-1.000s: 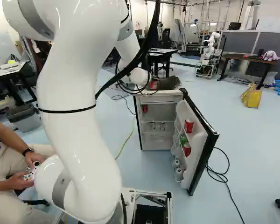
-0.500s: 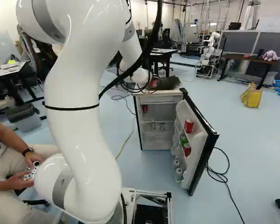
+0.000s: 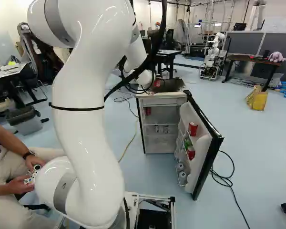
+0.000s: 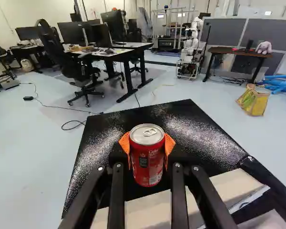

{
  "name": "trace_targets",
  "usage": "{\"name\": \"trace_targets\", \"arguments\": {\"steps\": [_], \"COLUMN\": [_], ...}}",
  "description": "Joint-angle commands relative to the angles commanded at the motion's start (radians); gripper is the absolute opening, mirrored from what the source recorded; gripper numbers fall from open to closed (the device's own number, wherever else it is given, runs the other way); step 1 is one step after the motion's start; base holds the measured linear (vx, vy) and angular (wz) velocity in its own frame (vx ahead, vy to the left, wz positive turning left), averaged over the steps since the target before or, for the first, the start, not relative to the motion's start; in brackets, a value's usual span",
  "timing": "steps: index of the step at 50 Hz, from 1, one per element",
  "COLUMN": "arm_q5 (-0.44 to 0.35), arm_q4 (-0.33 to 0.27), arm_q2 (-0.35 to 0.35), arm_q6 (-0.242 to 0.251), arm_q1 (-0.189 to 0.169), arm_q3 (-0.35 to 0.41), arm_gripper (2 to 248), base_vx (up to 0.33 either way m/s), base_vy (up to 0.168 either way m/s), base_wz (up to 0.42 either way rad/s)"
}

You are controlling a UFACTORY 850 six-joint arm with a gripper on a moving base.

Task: Grab a drink from the fridge

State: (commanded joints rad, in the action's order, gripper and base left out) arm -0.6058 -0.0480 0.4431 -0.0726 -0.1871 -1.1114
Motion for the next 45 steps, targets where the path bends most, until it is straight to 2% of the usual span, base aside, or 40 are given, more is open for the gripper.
{"name": "trace_targets", "arguments": {"steps": [32,45], "arm_q5": [-0.016,-0.016], "arm_q4": [0.0,0.0], "arm_q2": [0.11,0.123], "arm_q6": [0.0,0.0], "arm_q1": [0.006,0.006], "arm_q3": [-0.073,-0.082], "arm_gripper": [90,90], "base_vx": [0.0,0.0], "base_vy": [0.0,0.0], "base_wz": [0.0,0.0]}}
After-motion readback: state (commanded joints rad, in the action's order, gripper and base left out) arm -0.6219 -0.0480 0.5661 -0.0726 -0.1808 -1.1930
